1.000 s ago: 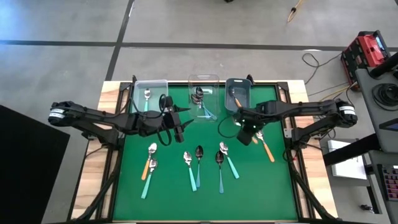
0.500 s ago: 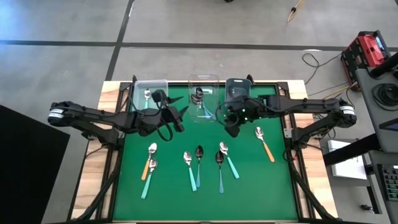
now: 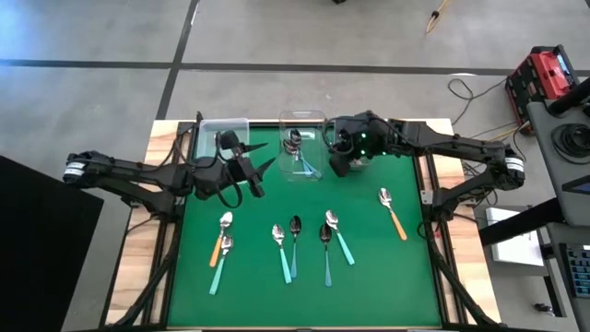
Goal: Sort silverware by color (type)
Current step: Put the yellow spoon into the blue bin
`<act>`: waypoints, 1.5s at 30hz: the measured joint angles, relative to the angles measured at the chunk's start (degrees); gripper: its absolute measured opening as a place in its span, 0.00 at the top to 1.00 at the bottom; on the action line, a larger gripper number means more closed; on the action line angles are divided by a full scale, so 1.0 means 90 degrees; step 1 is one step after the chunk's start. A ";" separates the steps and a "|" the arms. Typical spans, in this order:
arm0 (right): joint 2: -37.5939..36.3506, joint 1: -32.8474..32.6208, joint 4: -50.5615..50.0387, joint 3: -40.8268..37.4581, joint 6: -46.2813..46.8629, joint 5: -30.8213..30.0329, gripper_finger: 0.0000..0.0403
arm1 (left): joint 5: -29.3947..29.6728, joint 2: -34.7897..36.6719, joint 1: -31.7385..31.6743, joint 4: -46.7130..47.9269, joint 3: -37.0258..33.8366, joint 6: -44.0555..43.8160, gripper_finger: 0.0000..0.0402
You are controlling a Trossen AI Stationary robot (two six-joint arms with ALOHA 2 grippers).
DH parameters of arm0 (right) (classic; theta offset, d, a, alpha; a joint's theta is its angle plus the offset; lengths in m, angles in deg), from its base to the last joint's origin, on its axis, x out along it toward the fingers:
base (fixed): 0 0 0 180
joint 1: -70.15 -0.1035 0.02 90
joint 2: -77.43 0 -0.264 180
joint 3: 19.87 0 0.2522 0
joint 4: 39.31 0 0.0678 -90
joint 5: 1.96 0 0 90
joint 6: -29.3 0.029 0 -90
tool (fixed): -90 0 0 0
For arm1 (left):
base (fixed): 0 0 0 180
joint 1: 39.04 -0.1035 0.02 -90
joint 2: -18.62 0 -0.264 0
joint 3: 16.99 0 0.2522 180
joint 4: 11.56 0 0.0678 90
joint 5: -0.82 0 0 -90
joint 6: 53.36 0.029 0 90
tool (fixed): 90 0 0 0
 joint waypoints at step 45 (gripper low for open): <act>0.3266 0.0760 -0.0687 0.3598 -0.1339 0.0010 0.89 | -0.1187 0.2487 0.0000 -0.0102 -0.1391 -0.0010 0.51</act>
